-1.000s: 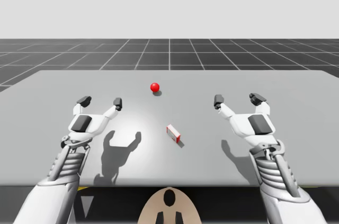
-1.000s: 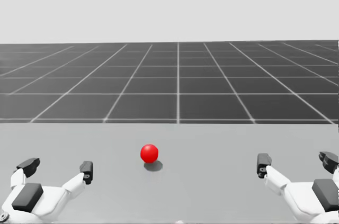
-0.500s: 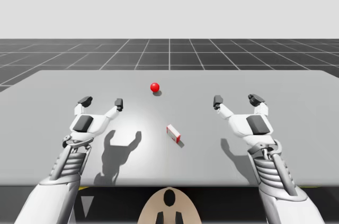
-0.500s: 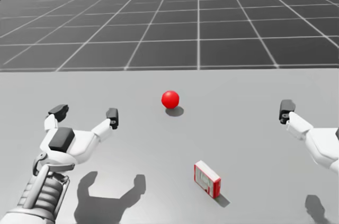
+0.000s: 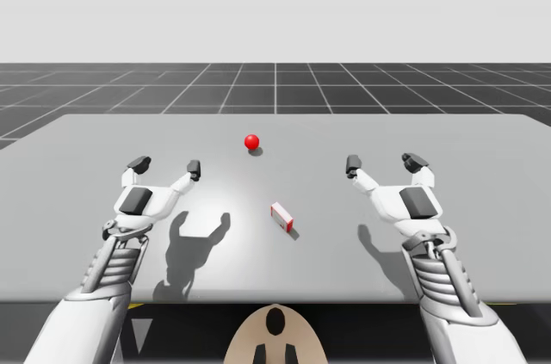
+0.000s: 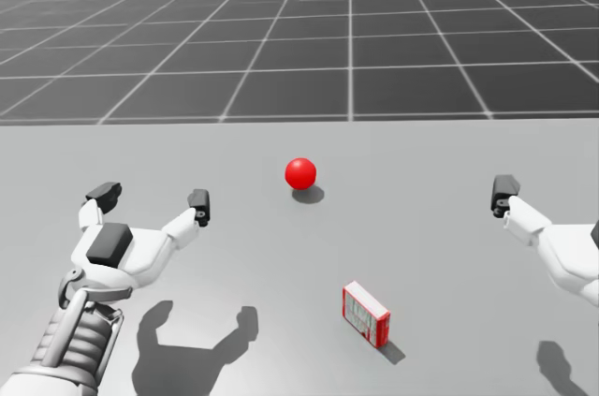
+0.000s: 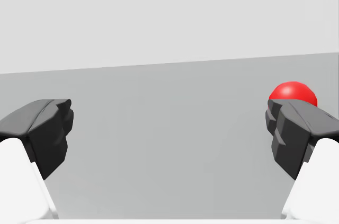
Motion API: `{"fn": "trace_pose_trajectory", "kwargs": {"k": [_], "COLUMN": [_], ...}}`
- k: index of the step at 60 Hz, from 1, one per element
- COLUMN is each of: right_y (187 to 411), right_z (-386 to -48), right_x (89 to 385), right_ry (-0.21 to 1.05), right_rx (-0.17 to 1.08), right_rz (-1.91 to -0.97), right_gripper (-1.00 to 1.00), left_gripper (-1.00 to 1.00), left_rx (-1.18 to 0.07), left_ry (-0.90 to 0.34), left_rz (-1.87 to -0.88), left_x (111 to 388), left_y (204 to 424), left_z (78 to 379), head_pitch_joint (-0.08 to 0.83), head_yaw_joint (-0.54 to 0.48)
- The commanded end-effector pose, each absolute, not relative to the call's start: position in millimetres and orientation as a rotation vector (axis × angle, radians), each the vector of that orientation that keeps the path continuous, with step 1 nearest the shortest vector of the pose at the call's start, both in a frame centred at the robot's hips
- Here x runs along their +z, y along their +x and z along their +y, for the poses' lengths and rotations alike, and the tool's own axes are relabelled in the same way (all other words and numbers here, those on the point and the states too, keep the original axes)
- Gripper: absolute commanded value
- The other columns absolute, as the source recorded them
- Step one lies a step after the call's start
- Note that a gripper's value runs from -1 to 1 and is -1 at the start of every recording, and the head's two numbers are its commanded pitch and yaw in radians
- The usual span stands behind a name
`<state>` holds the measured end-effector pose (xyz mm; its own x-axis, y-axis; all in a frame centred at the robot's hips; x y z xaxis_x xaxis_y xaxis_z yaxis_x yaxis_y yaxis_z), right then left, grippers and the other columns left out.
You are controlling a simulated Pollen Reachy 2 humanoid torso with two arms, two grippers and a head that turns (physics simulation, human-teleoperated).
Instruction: Watch the red light. When it turns green, pick up the object.
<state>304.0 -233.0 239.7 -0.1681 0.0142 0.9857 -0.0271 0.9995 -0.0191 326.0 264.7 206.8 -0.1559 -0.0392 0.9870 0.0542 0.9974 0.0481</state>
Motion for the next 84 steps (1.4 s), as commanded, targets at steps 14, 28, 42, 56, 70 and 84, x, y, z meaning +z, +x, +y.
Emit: {"fn": "trace_pose_trajectory", "kwargs": {"k": [14, 28, 42, 56, 70, 84], "right_y": [304.2, 304.4, 304.4, 303.9, 303.9, 303.9], "right_z": [-231.4, -231.7, -232.2, -231.9, -231.5, -231.4], "right_x": [238.4, 238.3, 238.3, 238.6, 238.3, 238.4], "right_ry": [0.019, 0.018, 0.019, 0.019, 0.017, 0.019], "right_rx": [0.038, 0.041, 0.041, 0.042, 0.044, 0.044], "right_rz": [-1.738, -1.74, -1.74, -1.742, -1.742, -1.742], "right_gripper": [-1.0, -1.0, -1.0, -1.0, -1.0, -1.0], "left_gripper": [-1.0, -1.0, -1.0, -1.0, -1.0, -1.0], "left_rx": [-0.086, -0.088, -0.089, -0.091, -0.093, -0.093], "left_ry": [-0.009, -0.007, -0.007, -0.007, -0.006, -0.006], "left_rz": [-1.723, -1.72, -1.719, -1.719, -1.718, -1.719], "left_x": [206.1, 205.6, 205.3, 205.0, 204.8, 204.8], "left_y": [326.1, 326.3, 326.5, 326.5, 326.2, 326.2], "left_z": [263.7, 263.6, 263.3, 263.5, 263.2, 263.3], "head_pitch_joint": [0.415, 0.414, 0.415, 0.416, 0.416, 0.416], "head_yaw_joint": [0.11, 0.11, 0.11, 0.11, 0.11, 0.11]}}
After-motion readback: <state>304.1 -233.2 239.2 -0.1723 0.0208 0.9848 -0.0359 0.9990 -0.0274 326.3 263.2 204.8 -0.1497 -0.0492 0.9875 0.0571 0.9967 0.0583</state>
